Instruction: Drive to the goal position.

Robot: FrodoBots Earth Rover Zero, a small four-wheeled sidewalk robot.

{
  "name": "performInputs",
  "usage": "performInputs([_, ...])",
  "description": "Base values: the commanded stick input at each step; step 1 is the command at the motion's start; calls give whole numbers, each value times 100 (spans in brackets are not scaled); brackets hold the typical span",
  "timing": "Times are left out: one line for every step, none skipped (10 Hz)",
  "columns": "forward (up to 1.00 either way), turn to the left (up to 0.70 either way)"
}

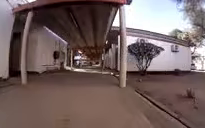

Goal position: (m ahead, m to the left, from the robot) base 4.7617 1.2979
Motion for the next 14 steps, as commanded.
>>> performInputs([70, 0])
performInputs([70, 0])
performInputs([70, 0])
performInputs([70, 0])
performInputs([70, 0])
performInputs([70, 4])
performInputs([70, 20])
performInputs([70, 33])
performInputs([70, 15])
performInputs([70, 0])
performInputs([70, 0])
performInputs([70, 0])
performInputs([70, 0])
performInputs([70, 0])
